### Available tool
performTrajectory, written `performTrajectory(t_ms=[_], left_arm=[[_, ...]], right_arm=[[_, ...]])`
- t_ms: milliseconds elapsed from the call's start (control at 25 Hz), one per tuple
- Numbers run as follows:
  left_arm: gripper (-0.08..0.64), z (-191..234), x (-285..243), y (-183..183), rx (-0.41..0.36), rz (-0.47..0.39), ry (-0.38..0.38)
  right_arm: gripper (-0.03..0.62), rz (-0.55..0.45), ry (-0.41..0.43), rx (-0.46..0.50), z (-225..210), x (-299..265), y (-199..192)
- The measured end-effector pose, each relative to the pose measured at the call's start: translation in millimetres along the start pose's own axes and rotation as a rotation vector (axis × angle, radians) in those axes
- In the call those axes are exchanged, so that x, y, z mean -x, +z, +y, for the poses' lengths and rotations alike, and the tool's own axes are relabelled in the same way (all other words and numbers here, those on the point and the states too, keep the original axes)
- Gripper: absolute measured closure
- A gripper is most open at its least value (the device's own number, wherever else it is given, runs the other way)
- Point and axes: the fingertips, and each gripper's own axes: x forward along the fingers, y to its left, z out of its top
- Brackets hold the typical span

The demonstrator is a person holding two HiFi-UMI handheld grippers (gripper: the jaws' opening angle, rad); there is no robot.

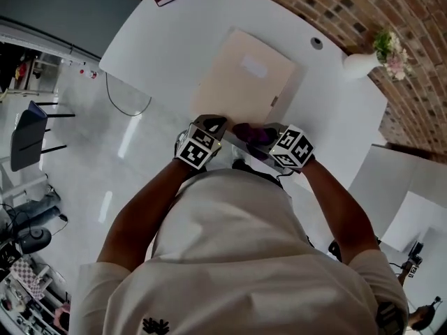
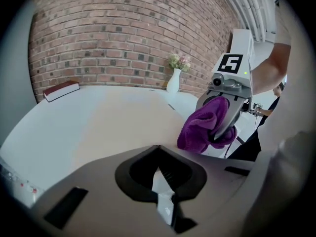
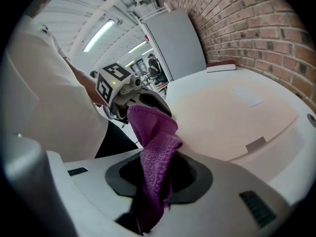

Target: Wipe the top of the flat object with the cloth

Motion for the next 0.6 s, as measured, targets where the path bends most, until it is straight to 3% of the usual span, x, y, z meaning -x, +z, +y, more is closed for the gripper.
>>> performTrajectory(t_ms=[160,440,600], left_arm=[[0.535,0,-4,1,-0.013,0.017,0.018],[0.535,-1,-8,2,-0.035,0.044,0.032],[0.535,-1,-7,2,-0.036,0.052,0.039]], right_arm=[[0.456,0.015,0.019,0.014,-23,9,2],[0.456,0.031,-0.033,0.028,-86,34,7],[0.456,-0.006,-0.053,-0.032,-124,48,17]])
